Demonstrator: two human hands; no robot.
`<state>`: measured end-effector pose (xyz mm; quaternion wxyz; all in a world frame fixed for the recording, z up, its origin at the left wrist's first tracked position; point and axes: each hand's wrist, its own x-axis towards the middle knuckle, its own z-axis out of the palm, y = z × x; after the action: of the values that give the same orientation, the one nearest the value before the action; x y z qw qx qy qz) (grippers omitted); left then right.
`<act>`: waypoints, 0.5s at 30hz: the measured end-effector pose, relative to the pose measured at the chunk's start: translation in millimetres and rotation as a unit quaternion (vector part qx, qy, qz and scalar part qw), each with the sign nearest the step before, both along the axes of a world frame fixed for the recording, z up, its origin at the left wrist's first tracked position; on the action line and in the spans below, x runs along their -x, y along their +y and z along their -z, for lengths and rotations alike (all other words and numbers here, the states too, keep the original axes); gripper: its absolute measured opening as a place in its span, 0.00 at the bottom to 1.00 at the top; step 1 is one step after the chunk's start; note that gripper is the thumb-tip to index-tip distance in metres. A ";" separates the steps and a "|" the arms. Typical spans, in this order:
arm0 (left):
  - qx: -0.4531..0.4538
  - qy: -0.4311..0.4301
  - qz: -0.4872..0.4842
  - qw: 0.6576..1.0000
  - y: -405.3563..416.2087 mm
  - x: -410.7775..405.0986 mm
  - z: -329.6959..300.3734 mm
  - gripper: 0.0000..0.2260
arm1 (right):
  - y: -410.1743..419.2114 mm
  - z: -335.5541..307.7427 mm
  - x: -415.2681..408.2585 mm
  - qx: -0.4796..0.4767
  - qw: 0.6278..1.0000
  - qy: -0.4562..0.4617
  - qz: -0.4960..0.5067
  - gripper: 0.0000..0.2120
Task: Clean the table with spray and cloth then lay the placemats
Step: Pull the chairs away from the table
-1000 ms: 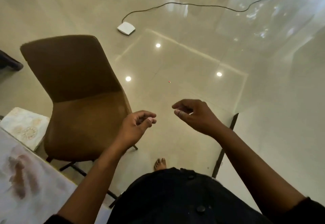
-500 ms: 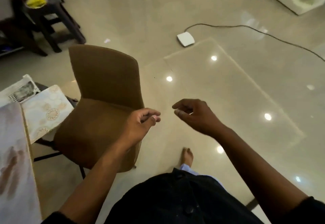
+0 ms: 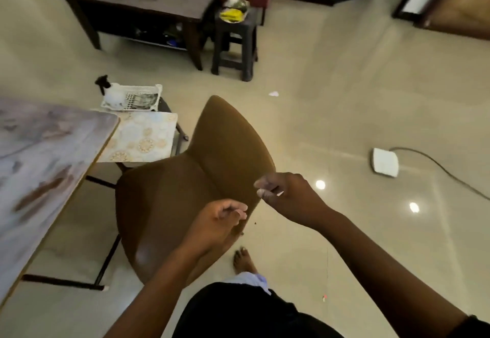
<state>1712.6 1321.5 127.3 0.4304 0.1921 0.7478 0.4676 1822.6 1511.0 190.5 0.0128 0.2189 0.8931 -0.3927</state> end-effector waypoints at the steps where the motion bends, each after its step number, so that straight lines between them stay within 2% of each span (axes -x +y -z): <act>1: 0.011 -0.002 -0.006 1.000 6.5 10.5 6.4 0.09 | 8.2 1.2 17.6 0.004 1.000 -0.008 -0.012 0.08; 6: 0.069 -0.048 -0.037 0.996 35.8 48.6 29.5 0.07 | 36.3 4.3 96.1 0.012 0.993 -0.071 -0.091 0.10; 10: 0.099 -0.069 -0.064 0.991 54.9 71.3 40.1 0.04 | 57.8 12.7 156.8 -0.014 0.986 -0.084 -0.141 0.09; 13: 0.109 -0.096 -0.123 0.982 65.7 72.4 39.3 0.03 | 66.0 22.6 196.4 -0.029 0.974 -0.107 -0.200 0.09; 15: 0.113 -0.104 -0.166 0.974 74.5 76.6 43.2 0.06 | 68.3 32.7 229.9 -0.056 0.957 -0.126 -0.256 0.10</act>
<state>1635.9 1396.0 84.1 0.4411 -0.0347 0.7682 0.4628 1592.8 1579.3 157.8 0.2133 0.0314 0.9310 -0.2944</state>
